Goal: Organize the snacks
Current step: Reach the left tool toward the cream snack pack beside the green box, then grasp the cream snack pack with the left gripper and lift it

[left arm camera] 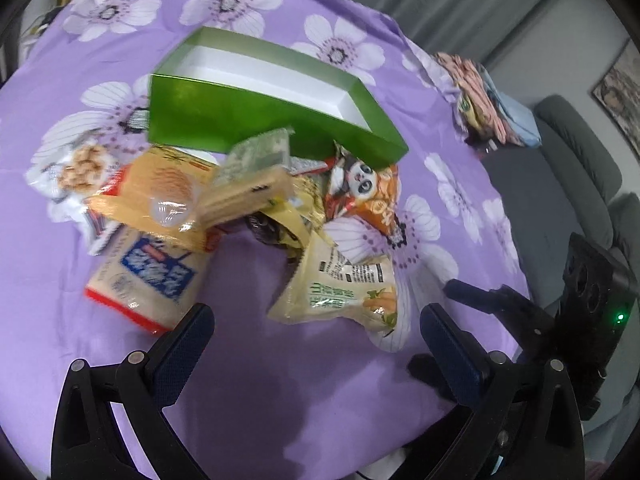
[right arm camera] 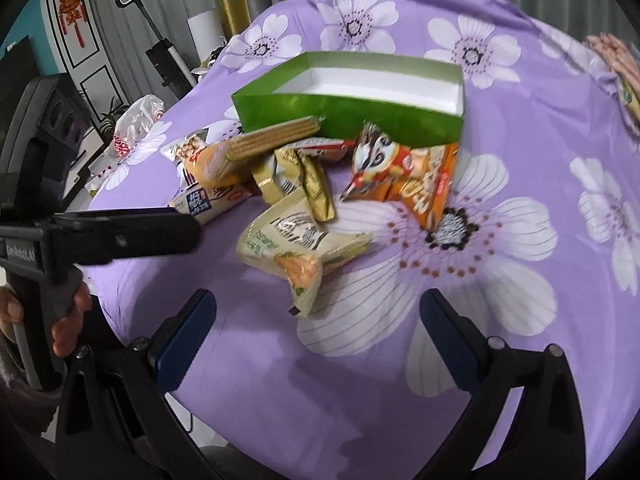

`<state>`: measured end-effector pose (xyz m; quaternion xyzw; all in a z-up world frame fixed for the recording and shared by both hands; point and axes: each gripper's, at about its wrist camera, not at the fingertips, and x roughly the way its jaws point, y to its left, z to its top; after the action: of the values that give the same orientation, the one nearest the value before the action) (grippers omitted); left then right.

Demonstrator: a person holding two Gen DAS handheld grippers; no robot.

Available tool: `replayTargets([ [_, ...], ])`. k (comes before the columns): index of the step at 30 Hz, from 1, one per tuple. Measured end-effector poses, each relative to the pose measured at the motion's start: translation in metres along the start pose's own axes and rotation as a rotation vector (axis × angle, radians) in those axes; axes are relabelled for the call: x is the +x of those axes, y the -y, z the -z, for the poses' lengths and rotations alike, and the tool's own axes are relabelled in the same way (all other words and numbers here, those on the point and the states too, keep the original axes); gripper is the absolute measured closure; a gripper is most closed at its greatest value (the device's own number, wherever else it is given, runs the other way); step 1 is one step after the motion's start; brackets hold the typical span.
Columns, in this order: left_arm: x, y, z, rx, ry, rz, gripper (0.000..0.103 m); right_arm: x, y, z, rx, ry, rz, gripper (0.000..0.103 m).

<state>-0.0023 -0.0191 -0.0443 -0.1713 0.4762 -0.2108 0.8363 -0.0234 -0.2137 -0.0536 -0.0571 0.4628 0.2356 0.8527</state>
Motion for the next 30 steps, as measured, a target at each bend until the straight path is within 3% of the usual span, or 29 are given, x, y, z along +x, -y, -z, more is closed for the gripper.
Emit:
replayTargets([
  [4,0.012,0.01,0.002,0.074,0.002,0.022,0.001,0.012,0.005,0.001,-0.028,0.01,0.028,0.013],
  [9,0.028,0.012,-0.008,0.098,-0.001,0.039,0.003,0.025,0.004,-0.001,-0.022,-0.001,-0.007,0.02],
  [11,0.035,0.012,-0.012,0.103,-0.009,0.039,0.01,0.03,0.003,-0.002,-0.018,-0.002,-0.021,0.024],
  [13,0.042,0.01,-0.014,0.098,-0.023,0.035,0.026,0.035,0.004,-0.002,-0.012,-0.007,-0.029,0.028],
  [16,0.052,0.003,-0.016,0.071,-0.051,0.046,0.036,0.039,0.004,-0.003,0.008,-0.008,-0.05,0.035],
  [18,0.054,0.002,-0.015,0.064,-0.057,0.06,0.04,0.041,0.005,-0.003,0.005,-0.004,-0.048,0.039],
  [20,0.056,-0.001,-0.015,0.052,-0.064,0.068,0.046,0.04,0.005,-0.004,0.007,0.008,-0.056,0.06],
  [24,0.055,-0.002,-0.015,0.043,-0.063,0.07,0.057,0.042,0.002,-0.002,-0.015,0.013,-0.061,0.068],
  [30,0.046,0.015,-0.009,0.086,-0.052,0.054,0.064,0.029,0.004,0.003,-0.001,0.043,-0.078,0.081],
])
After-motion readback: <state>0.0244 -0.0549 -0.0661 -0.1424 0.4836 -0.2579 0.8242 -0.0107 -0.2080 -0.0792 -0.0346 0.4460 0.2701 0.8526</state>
